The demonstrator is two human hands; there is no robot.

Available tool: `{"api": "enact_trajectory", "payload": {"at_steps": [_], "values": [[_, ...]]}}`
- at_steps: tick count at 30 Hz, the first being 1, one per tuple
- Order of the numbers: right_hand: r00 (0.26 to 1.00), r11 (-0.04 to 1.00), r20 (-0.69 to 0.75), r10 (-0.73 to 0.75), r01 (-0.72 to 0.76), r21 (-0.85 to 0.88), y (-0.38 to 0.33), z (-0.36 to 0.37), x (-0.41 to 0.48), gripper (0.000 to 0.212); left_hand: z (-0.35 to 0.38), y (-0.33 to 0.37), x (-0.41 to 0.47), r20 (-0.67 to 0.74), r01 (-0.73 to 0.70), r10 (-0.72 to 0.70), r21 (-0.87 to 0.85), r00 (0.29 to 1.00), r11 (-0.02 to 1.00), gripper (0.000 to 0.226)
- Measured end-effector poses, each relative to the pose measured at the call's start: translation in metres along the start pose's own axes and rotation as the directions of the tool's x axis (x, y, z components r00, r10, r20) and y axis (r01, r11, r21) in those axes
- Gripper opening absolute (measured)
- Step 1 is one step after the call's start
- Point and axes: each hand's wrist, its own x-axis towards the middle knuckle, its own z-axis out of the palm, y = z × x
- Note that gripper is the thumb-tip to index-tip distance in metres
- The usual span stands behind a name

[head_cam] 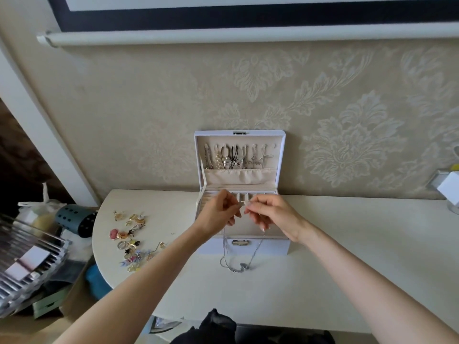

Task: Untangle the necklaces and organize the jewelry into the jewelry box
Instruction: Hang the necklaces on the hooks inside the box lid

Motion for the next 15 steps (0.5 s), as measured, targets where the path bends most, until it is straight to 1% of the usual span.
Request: {"api": "enact_trajectory", "payload": {"at_steps": [3,5,7,9,12,15], "values": [[0.997,0.995,-0.025,-0.075,0.077,0.058,-0.018,-0.002,0.006,0.021,0.002,0.000,0.009,-0.025,0.036,-0.033,0.100,0.999,0.994,0.013],[0.993,0.992,-0.047,-0.105,0.108,0.071,-0.027,-0.004,0.010,0.022,0.005,-0.004,0.015,-0.043,0.062,-0.052,0.285,0.998,0.956,0.017],[0.990,0.989,-0.060,-0.127,0.132,0.072,-0.034,-0.005,0.014,0.023,0.005,-0.011,0.023,-0.082,0.107,-0.075,0.517,0.994,0.849,0.014],[0.987,0.986,-0.065,-0.145,0.150,0.078,-0.039,-0.008,0.019,0.023,0.004,-0.018,0.031,-0.129,0.161,-0.101,0.645,0.986,0.747,0.007],[0.981,0.979,-0.076,-0.178,0.184,0.088,-0.047,-0.012,0.028,0.022,0.003,-0.023,0.042,-0.149,0.203,-0.137,0.706,0.979,0.679,0.007],[0.975,0.976,-0.111,-0.195,0.203,0.075,-0.055,-0.017,0.036,0.022,0.001,-0.023,0.049,-0.110,0.205,-0.183,0.731,0.977,0.651,0.008]]}}
